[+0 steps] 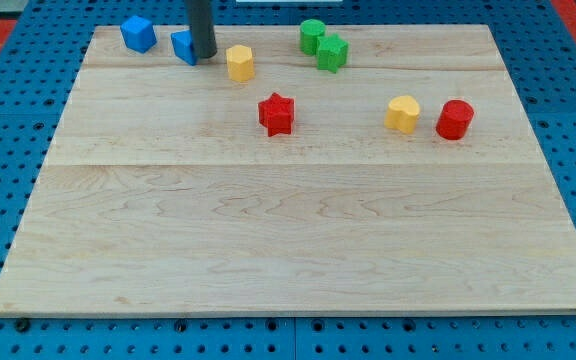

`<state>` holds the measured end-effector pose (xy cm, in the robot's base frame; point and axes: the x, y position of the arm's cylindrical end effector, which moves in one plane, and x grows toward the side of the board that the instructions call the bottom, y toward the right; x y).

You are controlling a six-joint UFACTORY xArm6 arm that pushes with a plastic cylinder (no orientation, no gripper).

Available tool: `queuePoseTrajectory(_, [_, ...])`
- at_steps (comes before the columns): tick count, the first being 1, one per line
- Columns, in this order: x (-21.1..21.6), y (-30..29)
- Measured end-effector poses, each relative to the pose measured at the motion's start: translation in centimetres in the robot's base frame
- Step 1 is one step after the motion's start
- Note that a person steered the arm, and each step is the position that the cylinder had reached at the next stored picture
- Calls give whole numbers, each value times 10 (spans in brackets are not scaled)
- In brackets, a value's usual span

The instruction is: Slide the yellow hexagon vertically below the green circle

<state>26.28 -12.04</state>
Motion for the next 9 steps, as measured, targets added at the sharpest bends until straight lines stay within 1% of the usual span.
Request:
queuePoseTrajectory(1, [22, 58])
queuePoseTrajectory(2, [8, 20])
queuePoseTrajectory(3, [-30, 48])
queuePoseTrajectory(4, [-18, 107])
queuePoseTrajectory(5, [51, 136])
queuePoseTrajectory(6, [17, 141])
queuePoseTrajectory(7, [17, 75])
queuePoseTrajectory(8, [36, 67])
queuePoseTrajectory(9, [55, 114])
